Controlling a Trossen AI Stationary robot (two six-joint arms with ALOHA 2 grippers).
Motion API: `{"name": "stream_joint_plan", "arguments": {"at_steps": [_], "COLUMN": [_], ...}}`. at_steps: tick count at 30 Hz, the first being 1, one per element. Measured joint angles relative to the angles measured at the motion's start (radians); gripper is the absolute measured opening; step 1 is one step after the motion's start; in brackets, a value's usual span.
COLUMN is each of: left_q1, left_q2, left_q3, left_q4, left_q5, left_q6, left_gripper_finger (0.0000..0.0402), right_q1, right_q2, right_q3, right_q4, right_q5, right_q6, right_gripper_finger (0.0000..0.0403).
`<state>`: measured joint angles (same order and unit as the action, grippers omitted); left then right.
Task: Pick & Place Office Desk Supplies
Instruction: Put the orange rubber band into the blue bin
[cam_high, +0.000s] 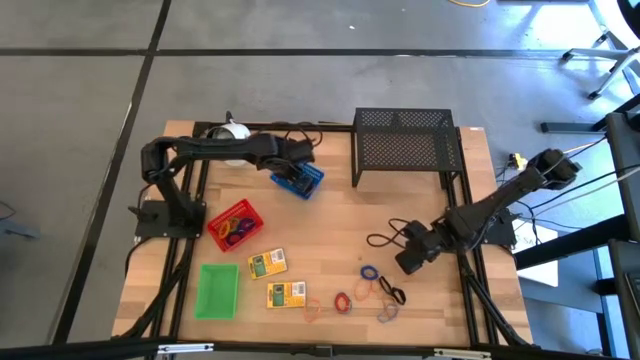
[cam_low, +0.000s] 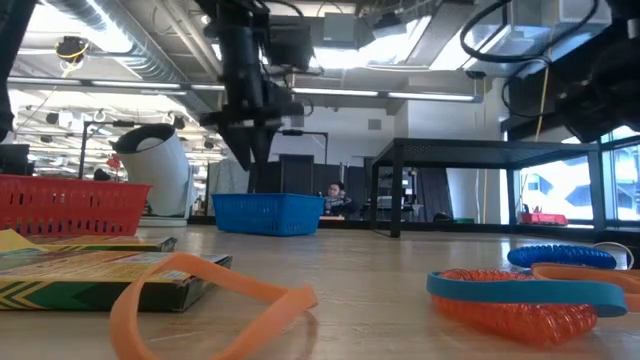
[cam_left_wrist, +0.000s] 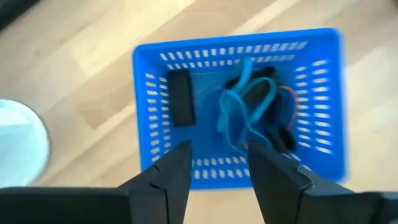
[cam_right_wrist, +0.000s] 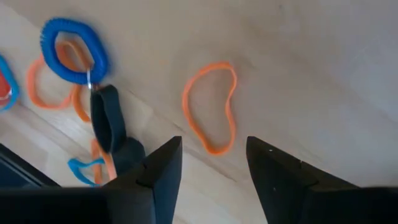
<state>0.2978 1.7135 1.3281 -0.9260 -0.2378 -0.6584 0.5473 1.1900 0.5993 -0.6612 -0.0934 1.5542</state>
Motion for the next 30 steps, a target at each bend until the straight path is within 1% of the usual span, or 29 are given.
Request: {"name": "stream_joint_plan", "arguments": {"at_steps": [3, 5, 10, 15, 18, 23, 27, 30], "left_q1": [-0.007, -0.017, -0.052, -0.09, -0.109, -0.132, -0.147, -0.157], "left_q2": [-0.04, -0.065, -0.128, -0.17, -0.181, -0.181, -0.178, -0.178], "left_q3": [0.0, 0.0, 0.0, 0.001, 0.001, 0.001, 0.001, 0.001], "left_q4": [0.003, 0.008, 0.016, 0.046, 0.053, 0.07, 0.077, 0.099], "left_q5": [0.04, 0.056, 0.052, 0.046, 0.032, 0.019, 0.019, 0.018], "left_q6": [-0.013, -0.013, -0.013, -0.012, -0.012, -0.024, -0.027, -0.027], "left_gripper_finger": [0.015, 0.0149, 0.015, 0.0148, 0.0148, 0.015, 0.0146, 0.0146], "right_q1": [0.034, 0.053, 0.079, 0.078, 0.076, 0.073, 0.073, 0.073], "right_q2": [0.006, 0.02, 0.096, 0.197, 0.246, 0.273, 0.273, 0.273], "right_q3": [-0.001, -0.001, -0.001, -0.001, 0.004, 0.01, 0.009, 0.008], "right_q4": [0.024, 0.041, 0.085, 0.146, 0.149, 0.141, 0.137, 0.125], "right_q5": [0.042, 0.084, 0.167, 0.177, 0.188, 0.2, 0.21, 0.214], "right_q6": [-0.003, -0.043, -0.148, -0.229, -0.256, -0.257, -0.248, -0.23], "right_gripper_finger": [0.0171, 0.017, 0.0175, 0.018, 0.018, 0.018, 0.0162, 0.0125]}}
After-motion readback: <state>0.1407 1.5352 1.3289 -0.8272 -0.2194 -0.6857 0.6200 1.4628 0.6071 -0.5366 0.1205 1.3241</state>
